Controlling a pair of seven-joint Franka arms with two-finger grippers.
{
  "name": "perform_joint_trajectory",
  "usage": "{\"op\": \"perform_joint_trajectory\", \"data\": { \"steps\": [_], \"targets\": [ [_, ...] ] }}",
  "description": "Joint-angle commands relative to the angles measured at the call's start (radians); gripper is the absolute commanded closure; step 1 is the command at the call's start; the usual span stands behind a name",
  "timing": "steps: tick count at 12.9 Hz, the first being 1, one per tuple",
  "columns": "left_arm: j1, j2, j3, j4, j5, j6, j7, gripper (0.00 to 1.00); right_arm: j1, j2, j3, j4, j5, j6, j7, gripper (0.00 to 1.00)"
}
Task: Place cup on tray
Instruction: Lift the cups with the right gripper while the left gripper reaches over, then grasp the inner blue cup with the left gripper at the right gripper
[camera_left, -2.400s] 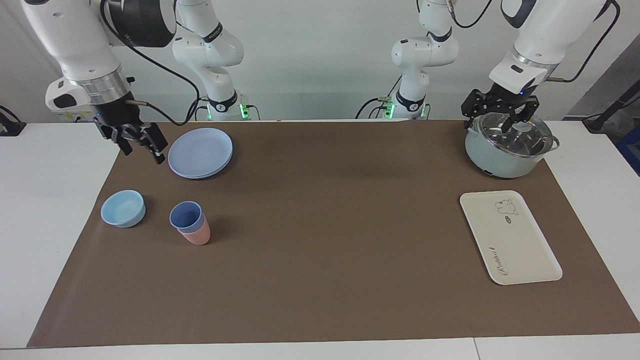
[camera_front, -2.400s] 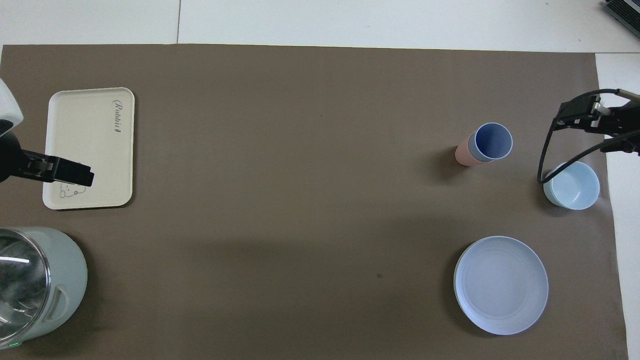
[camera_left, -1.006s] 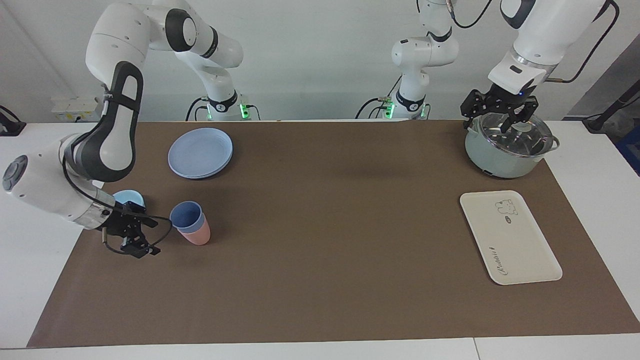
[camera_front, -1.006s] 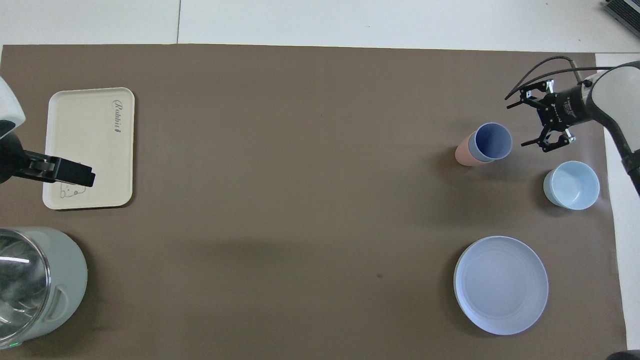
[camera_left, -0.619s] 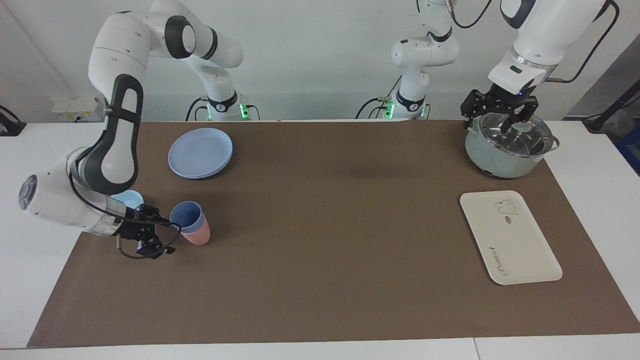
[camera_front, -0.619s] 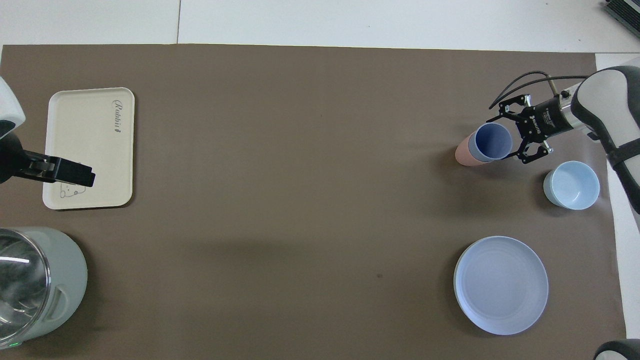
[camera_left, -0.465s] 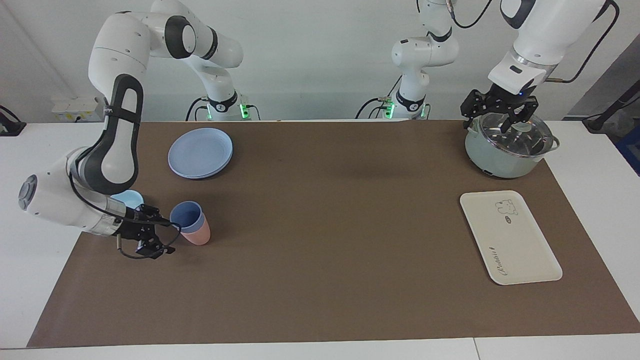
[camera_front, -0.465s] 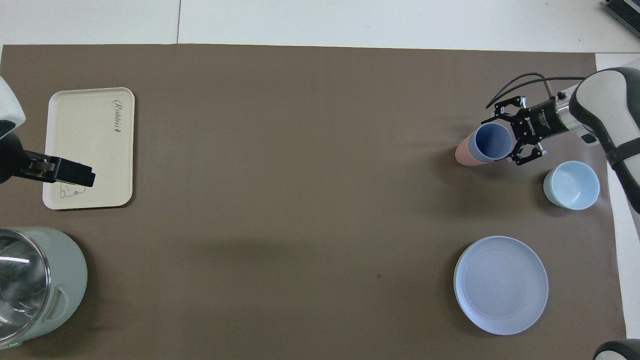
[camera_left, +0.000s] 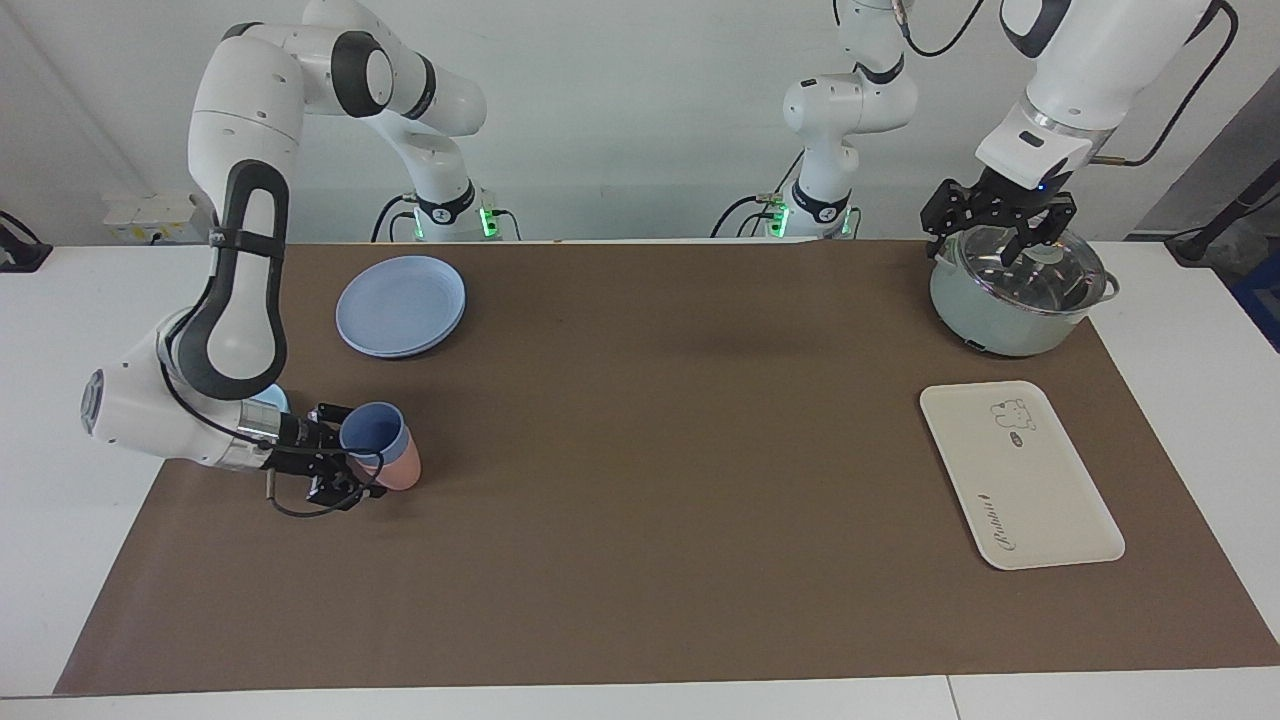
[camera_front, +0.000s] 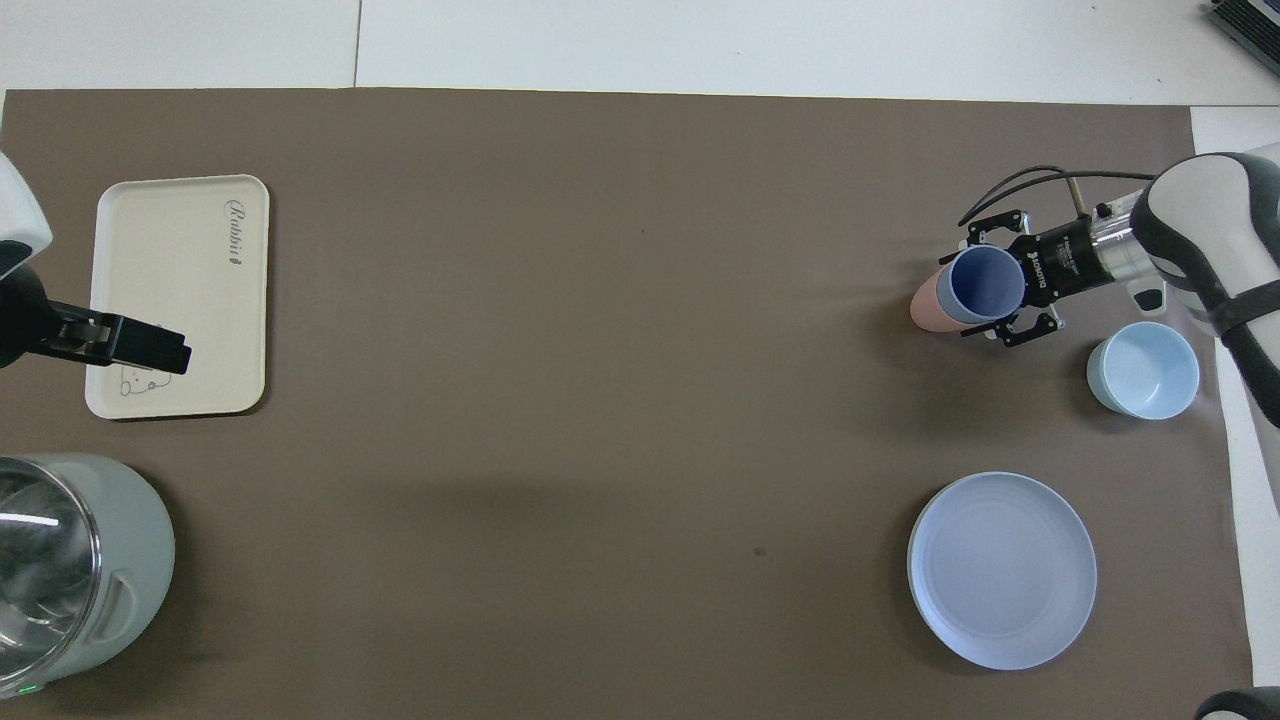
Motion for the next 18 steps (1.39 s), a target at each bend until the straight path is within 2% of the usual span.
{"op": "perform_joint_trajectory", "data": {
  "steps": [1,2,3,6,7,9,12,15,18],
  "targets": [
    [0.003,-0.029,-0.002,-0.039,0.006,0.023,0.012,0.00,-0.001,-0.052,0.009,-0.068,0.042,0.004,-0.017,0.29],
    [0.001,-0.029,-0.002,-0.039,0.006,0.023,0.011,0.00,0.005,-0.064,0.010,-0.085,0.046,0.005,-0.023,0.97],
    [0.000,-0.029,-0.002,-0.039,0.006,0.023,0.011,0.00,0.008,-0.075,0.011,-0.097,0.072,0.005,-0.014,1.00],
    [-0.002,-0.029,-0.002,-0.039,0.006,0.023,0.002,0.00,0.032,-0.119,0.011,-0.150,0.112,0.008,-0.009,1.00],
    [-0.002,-0.029,-0.003,-0.038,0.004,0.023,-0.005,0.00,0.067,-0.147,0.011,-0.169,0.114,0.014,0.003,1.00],
    [-0.006,-0.028,-0.006,-0.035,-0.006,0.034,-0.029,0.00,0.142,-0.225,0.011,-0.246,0.114,0.113,0.096,1.00],
    [-0.063,-0.026,-0.023,-0.032,-0.029,0.069,-0.202,0.00,0.303,-0.297,0.009,-0.302,0.114,0.239,0.275,1.00],
    [-0.172,-0.037,-0.025,-0.085,-0.034,0.208,-0.443,0.00,0.437,-0.328,0.009,-0.297,0.114,0.335,0.469,1.00],
    [-0.304,-0.095,-0.025,-0.263,-0.089,0.465,-0.716,0.00,0.538,-0.340,0.006,-0.291,0.099,0.386,0.547,1.00]
  ]
}}
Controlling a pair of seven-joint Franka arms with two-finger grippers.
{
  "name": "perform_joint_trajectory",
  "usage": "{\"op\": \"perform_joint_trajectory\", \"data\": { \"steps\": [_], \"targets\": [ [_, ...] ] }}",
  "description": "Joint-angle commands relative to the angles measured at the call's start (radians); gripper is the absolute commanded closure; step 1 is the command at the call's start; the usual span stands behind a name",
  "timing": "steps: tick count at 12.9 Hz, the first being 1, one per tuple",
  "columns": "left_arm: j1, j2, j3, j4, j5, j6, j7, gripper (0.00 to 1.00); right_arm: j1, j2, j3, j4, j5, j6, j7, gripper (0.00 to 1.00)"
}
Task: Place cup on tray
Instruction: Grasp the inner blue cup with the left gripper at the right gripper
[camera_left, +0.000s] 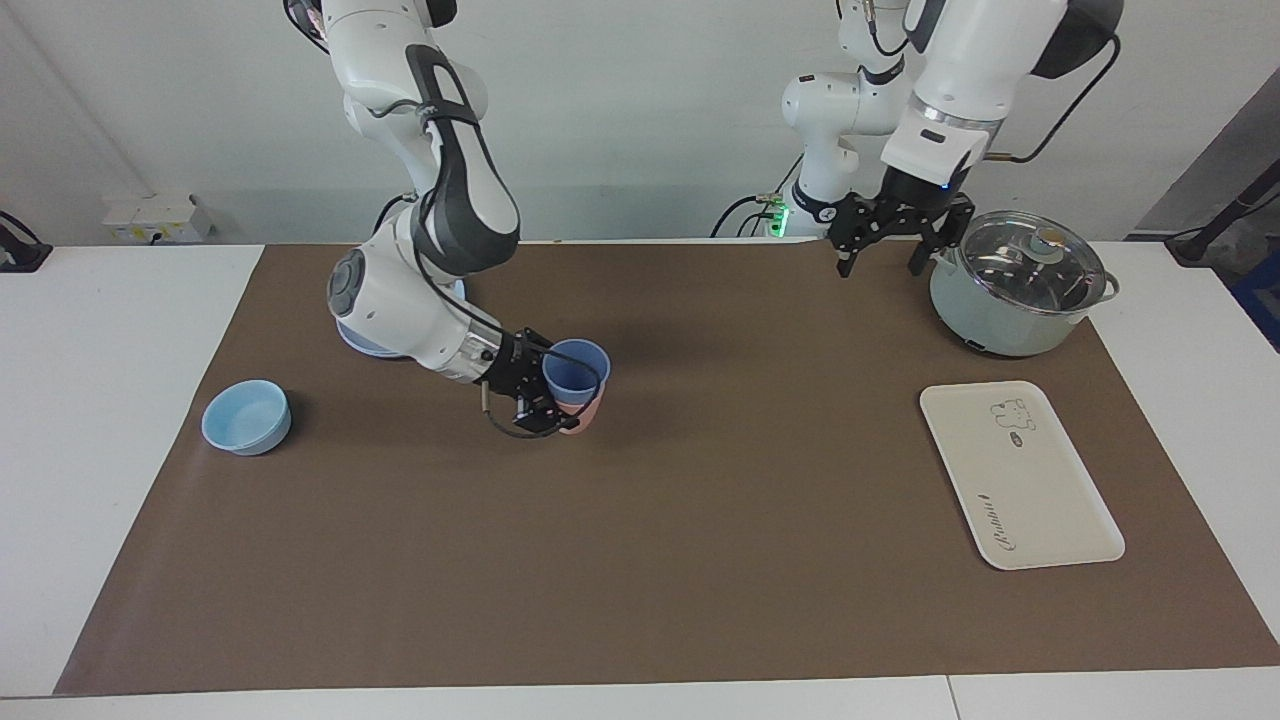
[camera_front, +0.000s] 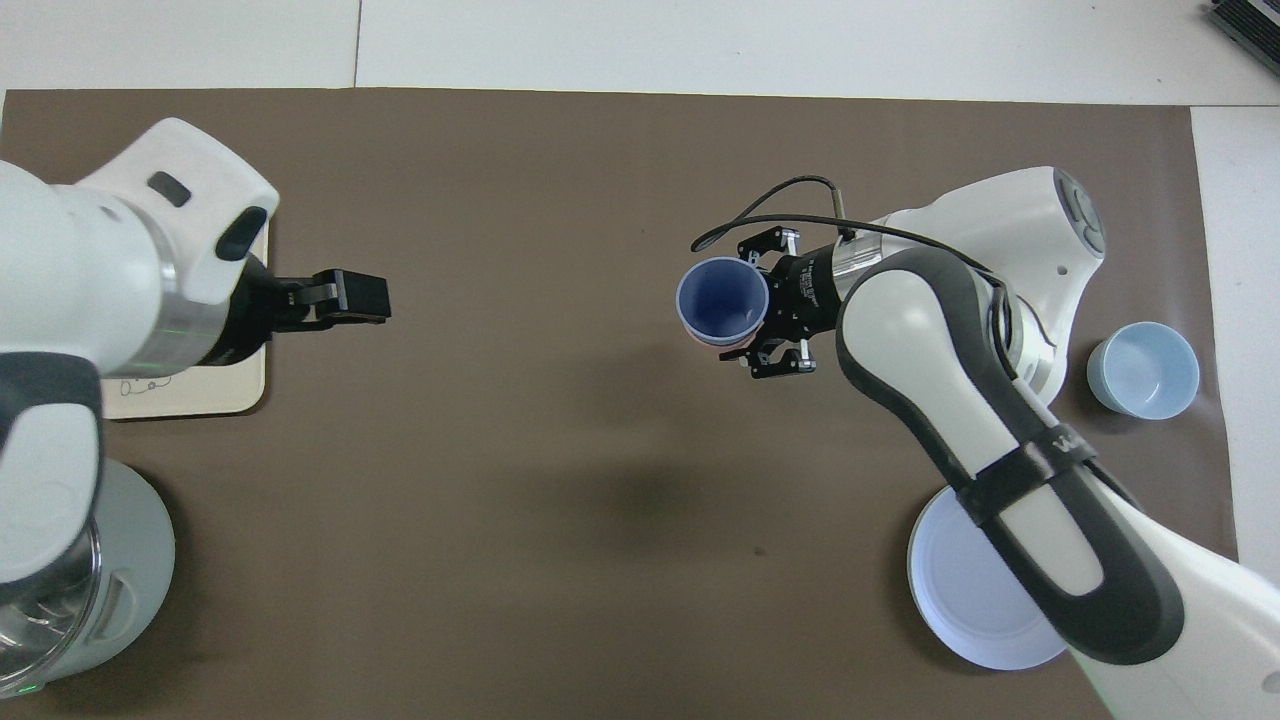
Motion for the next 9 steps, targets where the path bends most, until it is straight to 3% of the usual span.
{"op": "perform_joint_trajectory", "data": {
  "steps": [1,6,9],
  "targets": [
    [-0.131,-0.069,0.018,-0.170,-0.035,0.220,-0.229,0.00,0.061,-0.034,-0.011,-0.027,0.003,0.025,0.048,1.00],
    [-0.263,0.021,0.018,-0.176,-0.033,0.394,-0.405,0.01,0.121,-0.043,-0.009,-0.019,-0.100,0.025,0.117,1.00],
    [-0.282,0.075,0.018,-0.178,-0.033,0.438,-0.428,0.10,0.121,-0.043,-0.008,-0.016,-0.107,0.027,0.126,1.00]
  ]
}}
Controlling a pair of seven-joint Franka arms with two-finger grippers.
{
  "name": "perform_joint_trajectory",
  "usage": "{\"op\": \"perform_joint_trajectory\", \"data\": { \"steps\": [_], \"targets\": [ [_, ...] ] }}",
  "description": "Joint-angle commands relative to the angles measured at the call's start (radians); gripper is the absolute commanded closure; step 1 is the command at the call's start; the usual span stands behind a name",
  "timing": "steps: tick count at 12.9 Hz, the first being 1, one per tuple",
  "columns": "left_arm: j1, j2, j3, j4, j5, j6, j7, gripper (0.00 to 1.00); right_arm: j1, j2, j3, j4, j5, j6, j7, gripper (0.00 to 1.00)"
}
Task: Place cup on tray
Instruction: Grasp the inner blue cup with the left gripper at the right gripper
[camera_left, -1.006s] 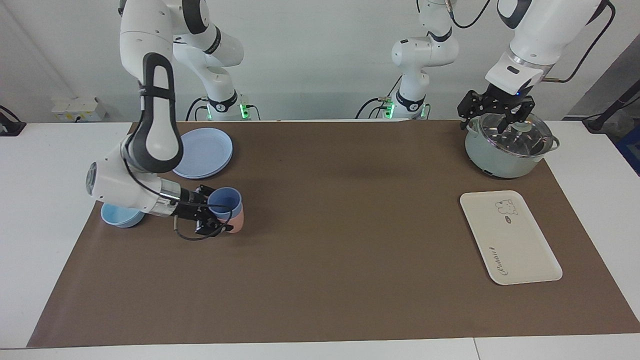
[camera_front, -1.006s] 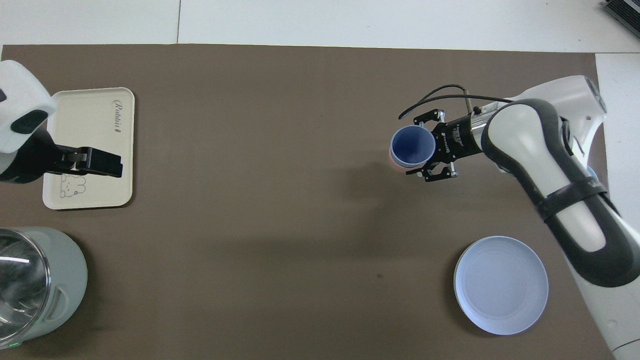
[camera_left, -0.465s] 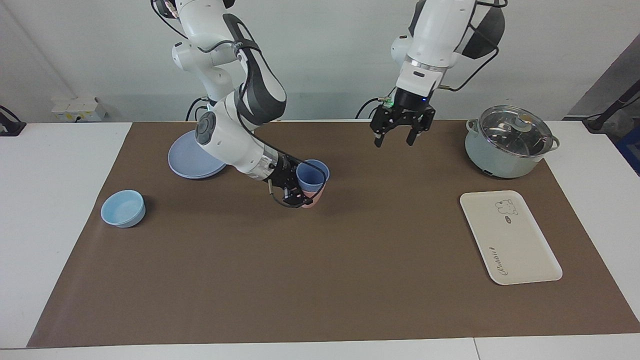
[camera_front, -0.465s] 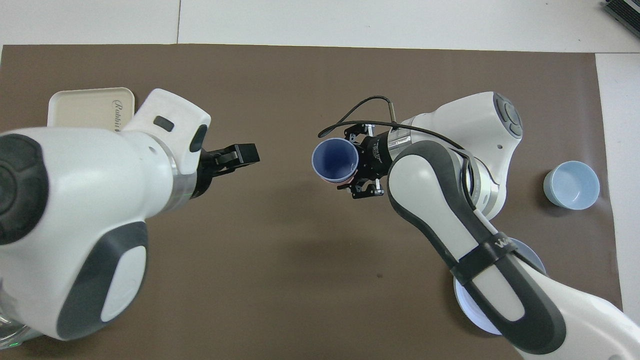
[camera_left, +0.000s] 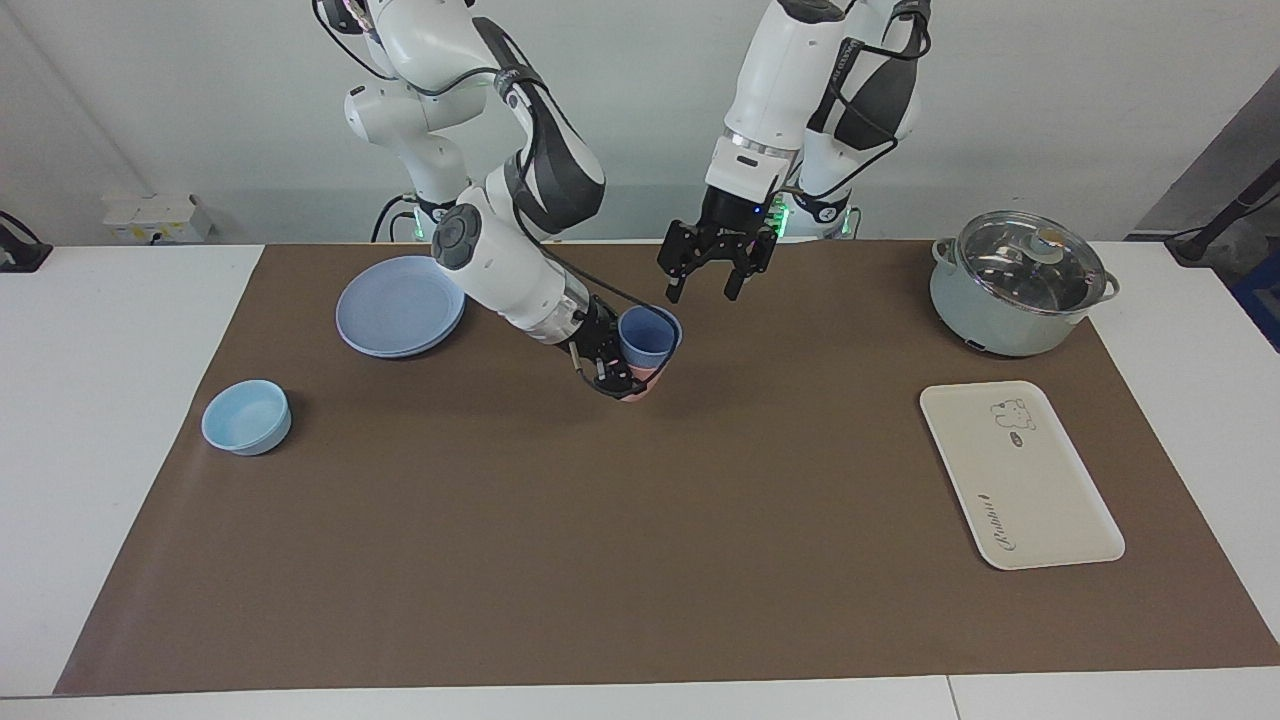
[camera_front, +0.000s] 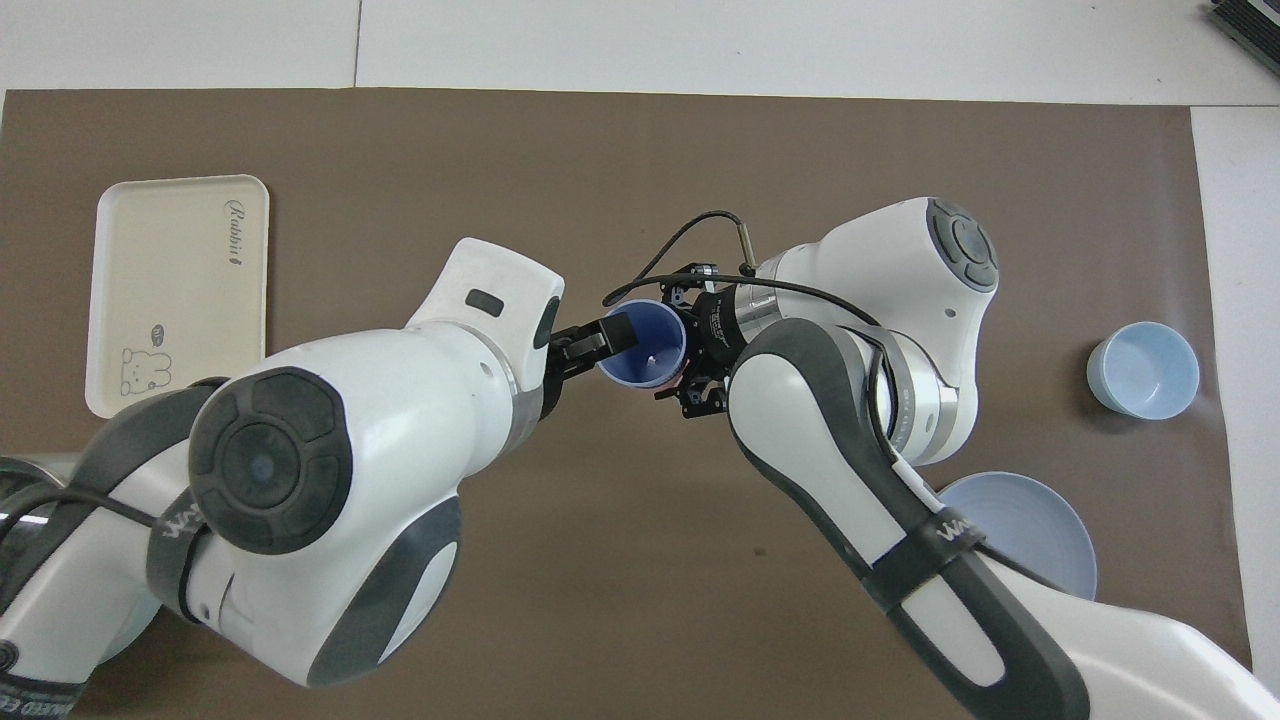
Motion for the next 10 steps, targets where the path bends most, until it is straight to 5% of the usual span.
{"op": "perform_joint_trajectory", "data": {
  "steps": [1,5,9,10],
  "targets": [
    [-0.021,0.041,0.020,-0.013,-0.016,0.060,-0.014,0.13,0.005,-0.025,-0.003,-0.016,-0.023,0.015,0.031,1.00],
    [-0.025,0.090,0.019,-0.015,-0.016,0.141,-0.077,0.27,0.005,-0.025,-0.003,-0.016,-0.021,0.015,0.029,1.00],
    [-0.035,0.092,0.019,-0.025,-0.016,0.140,-0.083,1.00,0.005,-0.024,-0.003,-0.012,-0.023,0.015,0.028,1.00],
    [-0.035,0.092,0.019,-0.024,-0.016,0.138,-0.080,1.00,0.005,-0.024,-0.003,-0.012,-0.023,0.015,0.028,1.00]
  ]
}}
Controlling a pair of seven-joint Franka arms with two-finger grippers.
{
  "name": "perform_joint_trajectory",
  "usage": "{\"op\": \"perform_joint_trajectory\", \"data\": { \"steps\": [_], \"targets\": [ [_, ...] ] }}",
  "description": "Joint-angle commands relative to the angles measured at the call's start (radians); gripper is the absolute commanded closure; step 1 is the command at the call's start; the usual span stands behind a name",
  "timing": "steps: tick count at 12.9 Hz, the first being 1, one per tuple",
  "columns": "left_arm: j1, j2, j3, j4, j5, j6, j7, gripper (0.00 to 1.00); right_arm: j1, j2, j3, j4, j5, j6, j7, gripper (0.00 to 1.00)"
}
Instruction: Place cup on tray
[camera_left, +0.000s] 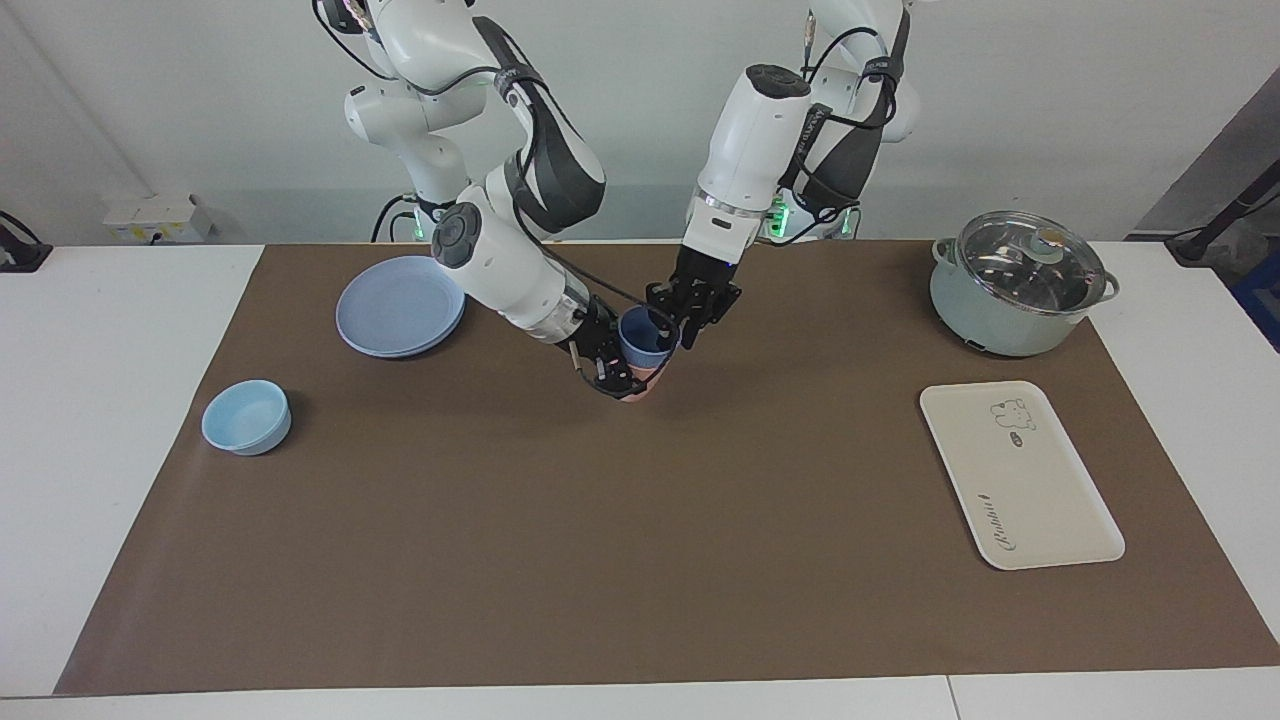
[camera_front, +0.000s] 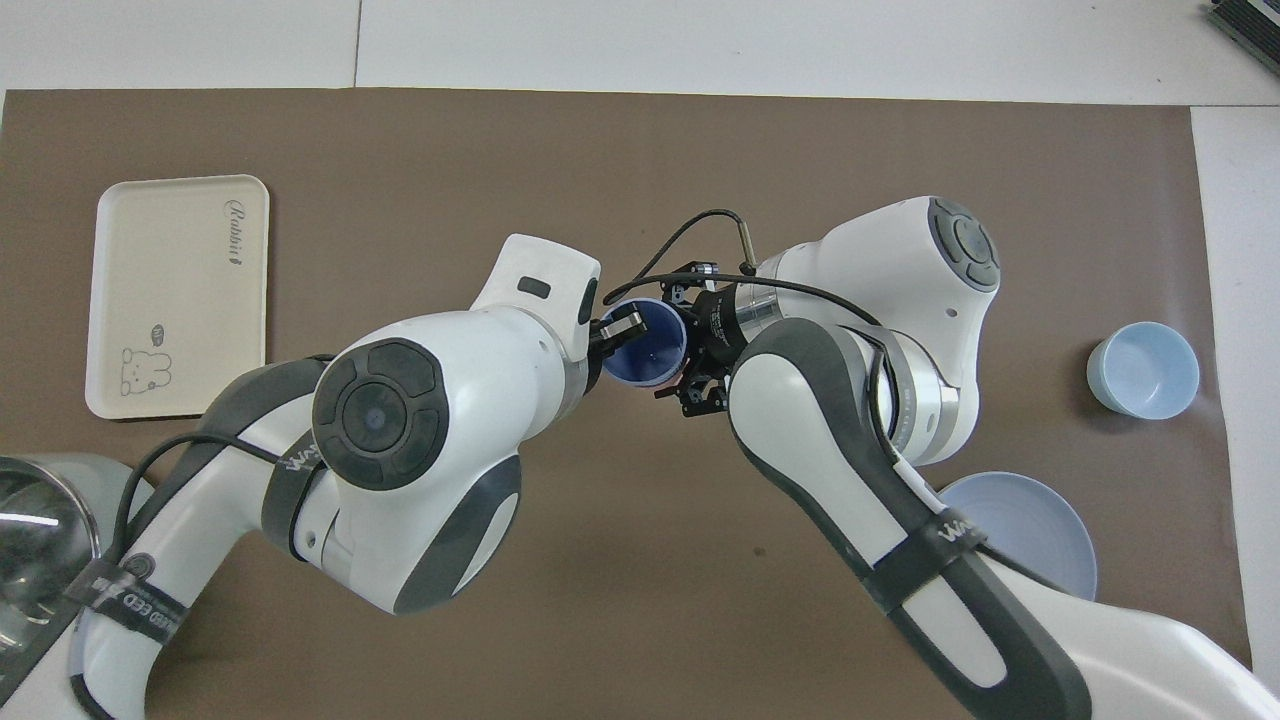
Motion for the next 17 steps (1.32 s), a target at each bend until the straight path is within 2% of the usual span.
{"op": "perform_joint_trajectory", "data": {
  "steps": [1,4,6,8,11,14,17],
  "targets": [
    [-0.012,-0.009,0.015,-0.007,-0.015,0.005,-0.009,1.00,0.005,-0.023,-0.003,-0.013,-0.023,0.013,0.027,1.00],
    [-0.002,-0.027,0.018,0.042,-0.015,-0.105,-0.005,1.00,0.005,-0.023,-0.003,-0.013,-0.023,0.013,0.027,1.00],
    [0.006,-0.085,0.033,0.099,-0.015,-0.244,0.009,1.00,0.004,-0.023,-0.003,-0.012,-0.021,0.015,0.027,1.00],
    [0.064,-0.127,0.037,0.155,-0.016,-0.375,0.064,1.00,0.004,-0.021,-0.003,-0.012,-0.021,0.016,0.026,1.00],
    [0.191,-0.154,0.043,0.195,-0.045,-0.533,0.269,1.00,-0.012,-0.021,-0.006,-0.012,-0.021,0.018,0.003,1.00],
    [0.370,-0.179,0.052,0.136,-0.065,-0.507,0.505,1.00,-0.070,-0.021,-0.007,-0.029,0.006,0.054,-0.015,1.00],
    [0.556,-0.162,0.052,0.081,-0.111,-0.380,0.725,1.00,-0.191,-0.023,-0.007,-0.059,0.081,0.045,-0.101,1.00]
  ]
}}
